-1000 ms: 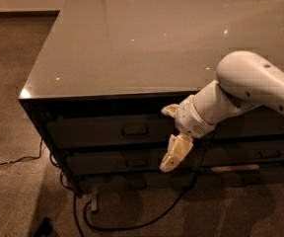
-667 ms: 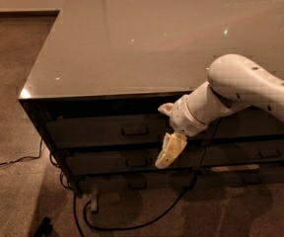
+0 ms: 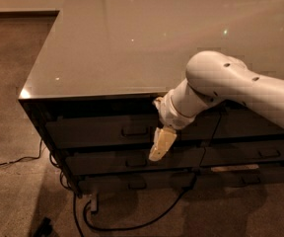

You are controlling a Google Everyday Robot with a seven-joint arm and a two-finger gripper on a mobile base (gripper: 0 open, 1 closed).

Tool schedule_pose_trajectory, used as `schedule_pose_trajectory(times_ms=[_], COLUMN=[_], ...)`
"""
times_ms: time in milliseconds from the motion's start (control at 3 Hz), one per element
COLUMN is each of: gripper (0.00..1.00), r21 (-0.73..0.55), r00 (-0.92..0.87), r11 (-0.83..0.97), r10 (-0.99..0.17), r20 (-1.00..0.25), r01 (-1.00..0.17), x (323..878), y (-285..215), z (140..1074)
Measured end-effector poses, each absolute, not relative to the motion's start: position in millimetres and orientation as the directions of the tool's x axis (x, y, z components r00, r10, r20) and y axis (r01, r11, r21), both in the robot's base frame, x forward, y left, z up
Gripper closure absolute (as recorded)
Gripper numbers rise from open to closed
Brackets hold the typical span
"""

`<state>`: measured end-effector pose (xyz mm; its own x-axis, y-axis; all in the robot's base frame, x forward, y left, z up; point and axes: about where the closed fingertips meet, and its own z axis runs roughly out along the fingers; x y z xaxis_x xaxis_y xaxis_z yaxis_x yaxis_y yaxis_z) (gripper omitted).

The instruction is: Open top drawer

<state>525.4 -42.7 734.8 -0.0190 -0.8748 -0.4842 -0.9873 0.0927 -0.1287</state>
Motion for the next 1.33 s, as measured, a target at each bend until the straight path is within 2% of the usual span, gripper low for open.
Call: schedule_pose_trajectory(times_ms=[667,1333], gripper=[0.00,0.00], r21=[-0.125,-0.100], r00=[-0.016,-0.054], r11=[0.092,0.113], r10=[-0.863,-0.882], r20=[-0.506,-0.468], r01=[-0.988,-0.989], x=[526.3,547.6], y=[-25.2,-24.7], z=[735.6,706.0])
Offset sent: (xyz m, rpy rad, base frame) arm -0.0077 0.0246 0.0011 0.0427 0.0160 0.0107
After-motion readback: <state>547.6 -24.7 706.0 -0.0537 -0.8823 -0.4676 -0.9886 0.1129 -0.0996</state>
